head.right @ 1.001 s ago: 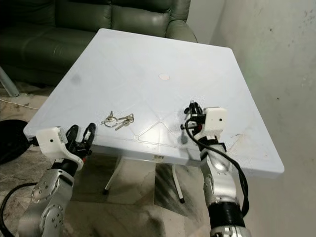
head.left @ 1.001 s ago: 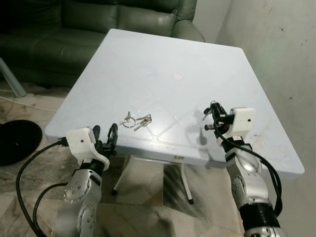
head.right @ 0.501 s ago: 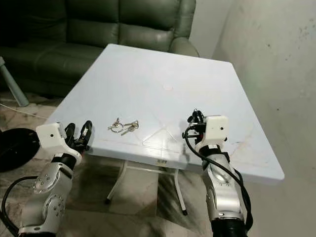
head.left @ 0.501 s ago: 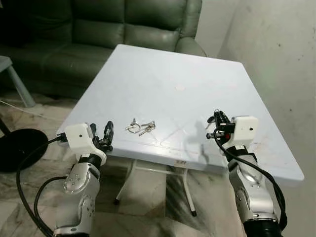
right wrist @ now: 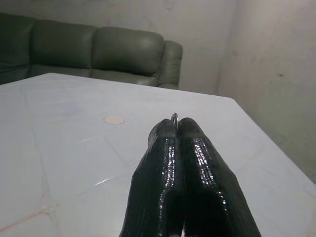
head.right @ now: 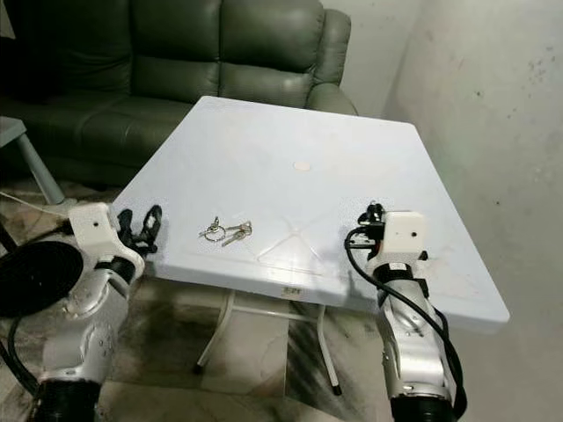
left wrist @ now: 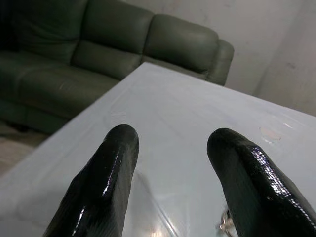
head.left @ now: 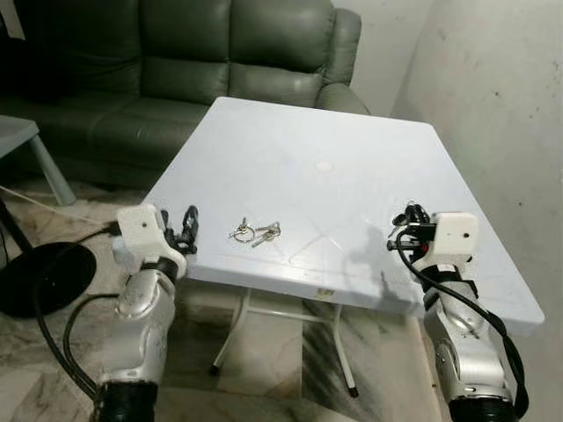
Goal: Hang keys on a hook
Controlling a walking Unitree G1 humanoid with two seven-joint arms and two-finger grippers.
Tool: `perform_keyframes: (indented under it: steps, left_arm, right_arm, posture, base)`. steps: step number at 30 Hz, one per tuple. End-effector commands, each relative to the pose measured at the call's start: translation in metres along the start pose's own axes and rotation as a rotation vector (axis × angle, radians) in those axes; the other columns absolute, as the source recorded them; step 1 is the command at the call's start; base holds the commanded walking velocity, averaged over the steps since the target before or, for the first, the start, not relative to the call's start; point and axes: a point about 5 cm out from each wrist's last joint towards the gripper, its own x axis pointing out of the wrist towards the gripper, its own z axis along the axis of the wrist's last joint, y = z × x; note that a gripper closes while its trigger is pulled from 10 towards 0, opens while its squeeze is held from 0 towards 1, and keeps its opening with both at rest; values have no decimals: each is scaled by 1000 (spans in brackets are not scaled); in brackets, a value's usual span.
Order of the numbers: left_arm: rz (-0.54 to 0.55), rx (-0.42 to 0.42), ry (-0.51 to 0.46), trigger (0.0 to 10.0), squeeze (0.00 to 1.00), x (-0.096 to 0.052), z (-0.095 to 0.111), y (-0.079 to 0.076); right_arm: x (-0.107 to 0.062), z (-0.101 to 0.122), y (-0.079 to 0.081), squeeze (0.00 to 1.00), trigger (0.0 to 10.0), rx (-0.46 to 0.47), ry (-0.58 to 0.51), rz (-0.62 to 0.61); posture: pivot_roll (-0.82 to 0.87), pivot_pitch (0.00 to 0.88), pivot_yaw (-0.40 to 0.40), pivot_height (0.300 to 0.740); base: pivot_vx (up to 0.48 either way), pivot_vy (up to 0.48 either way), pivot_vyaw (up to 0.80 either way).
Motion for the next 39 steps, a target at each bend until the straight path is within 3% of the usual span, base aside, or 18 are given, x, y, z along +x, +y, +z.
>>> perform_keyframes:
  steps: [1,7,19,29,39]
  left_arm:
    - [-1,5,2,10000,0,3,1,1]
    - [-26,25,24,10000,0,7,-1,0]
    - [-60,11,61,10000,0,0,-11,-6]
    - [-71,28,72,10000,0,3,-10,-3]
    - [-98,23,72,10000,0,5,-10,-9]
  right_arm:
    - [-1,2,-4,0,10000,0,-3,-24]
    - [-7,-3,-7,0,10000,9,13,-61]
    - [-13,-11,16,0,10000,-13,62,5]
    - [-12,-11,18,0,10000,-12,62,7]
    - [-11,-8,15,0,10000,-18,51,-9]
  posture:
    - [29,0,-45,740]
    - [16,0,-30,740]
    - [15,0,-24,740]
    - [13,0,-20,740]
    - [8,0,-16,740]
  base:
    - [0,0,0]
    - [0,0,0]
    - [0,0,0]
    - [0,0,-782]
    - [0,0,-783]
